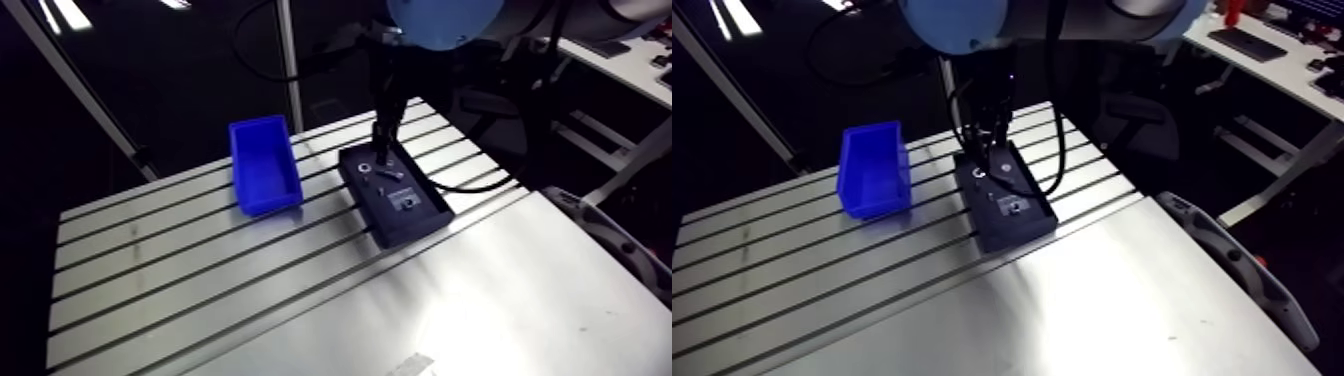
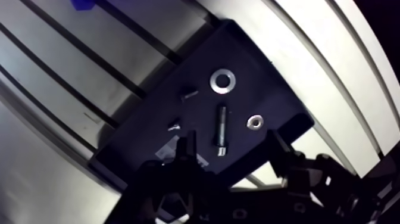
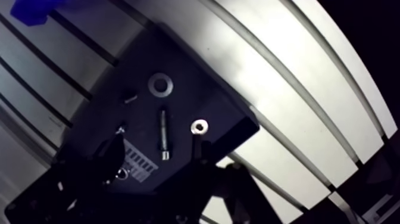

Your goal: Pick up the M10 bolt from the tray and put it into the blue bin.

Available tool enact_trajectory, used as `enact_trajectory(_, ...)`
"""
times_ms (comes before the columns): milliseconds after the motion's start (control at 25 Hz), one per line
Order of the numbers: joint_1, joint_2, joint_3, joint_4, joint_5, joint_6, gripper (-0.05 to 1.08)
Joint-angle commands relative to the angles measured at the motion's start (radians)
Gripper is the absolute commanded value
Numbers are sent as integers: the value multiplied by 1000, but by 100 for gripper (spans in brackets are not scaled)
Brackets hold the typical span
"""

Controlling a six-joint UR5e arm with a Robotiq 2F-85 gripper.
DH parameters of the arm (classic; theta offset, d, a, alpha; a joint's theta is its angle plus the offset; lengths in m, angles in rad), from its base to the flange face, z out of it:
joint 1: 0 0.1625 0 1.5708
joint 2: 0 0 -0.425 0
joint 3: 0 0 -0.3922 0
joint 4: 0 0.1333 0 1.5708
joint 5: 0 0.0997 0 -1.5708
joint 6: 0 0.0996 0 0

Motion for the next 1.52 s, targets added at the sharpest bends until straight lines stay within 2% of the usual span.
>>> enact_trajectory(40, -2, 4, 23, -3, -1, -4, 38)
enact_trajectory(160, -4, 4, 40, -48, -1, -15, 39)
enact_trajectory(280, -8, 9, 56, -79, -8, -46, 40)
enact_trajectory(480, -13, 22, 56, -80, -13, -46, 41)
enact_trajectory(1520, -14, 33, 66, -95, -13, -44, 55)
